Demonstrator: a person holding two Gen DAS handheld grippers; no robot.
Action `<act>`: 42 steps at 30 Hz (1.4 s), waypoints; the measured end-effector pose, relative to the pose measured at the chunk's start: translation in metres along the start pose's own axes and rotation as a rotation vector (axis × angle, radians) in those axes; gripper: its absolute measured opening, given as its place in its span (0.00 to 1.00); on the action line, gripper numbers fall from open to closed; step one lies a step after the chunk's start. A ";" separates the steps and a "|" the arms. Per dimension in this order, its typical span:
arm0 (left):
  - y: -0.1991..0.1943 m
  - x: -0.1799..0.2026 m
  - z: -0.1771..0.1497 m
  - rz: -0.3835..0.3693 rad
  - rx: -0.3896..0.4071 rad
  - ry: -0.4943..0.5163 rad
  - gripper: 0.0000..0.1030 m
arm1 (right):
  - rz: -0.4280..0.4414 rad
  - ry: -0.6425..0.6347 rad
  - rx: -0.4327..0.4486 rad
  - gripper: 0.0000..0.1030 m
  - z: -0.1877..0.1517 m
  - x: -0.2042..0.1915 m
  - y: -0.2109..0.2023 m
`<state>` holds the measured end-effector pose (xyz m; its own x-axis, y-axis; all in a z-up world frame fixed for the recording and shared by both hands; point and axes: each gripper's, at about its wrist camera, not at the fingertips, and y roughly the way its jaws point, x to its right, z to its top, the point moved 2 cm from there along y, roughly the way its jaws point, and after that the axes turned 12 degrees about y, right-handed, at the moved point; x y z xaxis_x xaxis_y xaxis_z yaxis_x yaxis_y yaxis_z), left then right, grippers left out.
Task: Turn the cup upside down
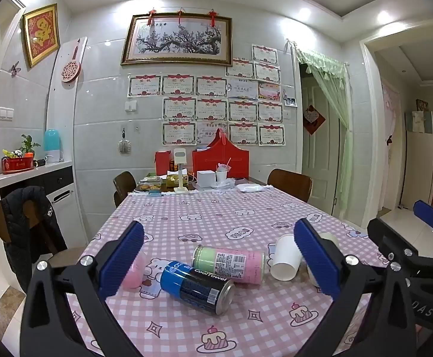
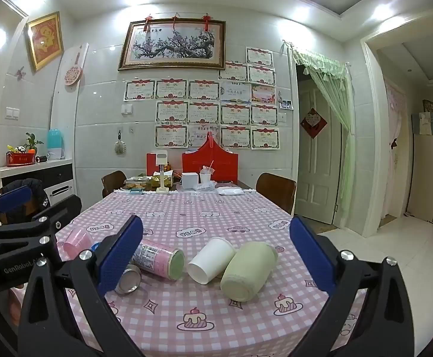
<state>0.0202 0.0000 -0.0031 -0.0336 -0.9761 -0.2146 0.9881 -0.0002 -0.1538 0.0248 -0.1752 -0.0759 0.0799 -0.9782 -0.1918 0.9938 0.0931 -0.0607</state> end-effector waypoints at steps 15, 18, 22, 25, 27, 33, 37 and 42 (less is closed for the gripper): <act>0.000 0.000 0.000 0.001 0.008 -0.005 0.96 | -0.001 -0.001 0.002 0.92 0.001 0.000 -0.001; -0.001 0.000 0.000 0.003 0.009 -0.005 0.96 | 0.000 -0.001 0.002 0.92 0.001 0.000 -0.001; 0.000 0.000 0.000 0.002 0.010 -0.007 0.96 | -0.002 -0.002 0.003 0.92 0.002 0.000 -0.001; 0.000 0.000 0.000 0.002 0.009 -0.007 0.96 | -0.001 -0.001 0.002 0.92 0.002 0.000 0.000; 0.000 0.000 0.000 0.002 0.008 -0.006 0.96 | -0.001 -0.001 0.001 0.92 0.002 0.000 0.000; 0.000 0.000 0.000 0.002 0.008 -0.006 0.96 | -0.002 -0.002 0.000 0.92 0.002 -0.002 -0.001; 0.003 -0.004 0.003 0.001 0.005 -0.007 0.96 | -0.002 -0.003 -0.001 0.92 0.002 -0.001 0.002; 0.006 -0.003 0.004 0.002 0.004 -0.007 0.96 | -0.001 -0.001 -0.002 0.92 -0.002 0.001 0.004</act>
<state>0.0265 0.0018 0.0009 -0.0309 -0.9776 -0.2082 0.9887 0.0006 -0.1496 0.0292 -0.1750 -0.0781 0.0786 -0.9785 -0.1906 0.9938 0.0921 -0.0627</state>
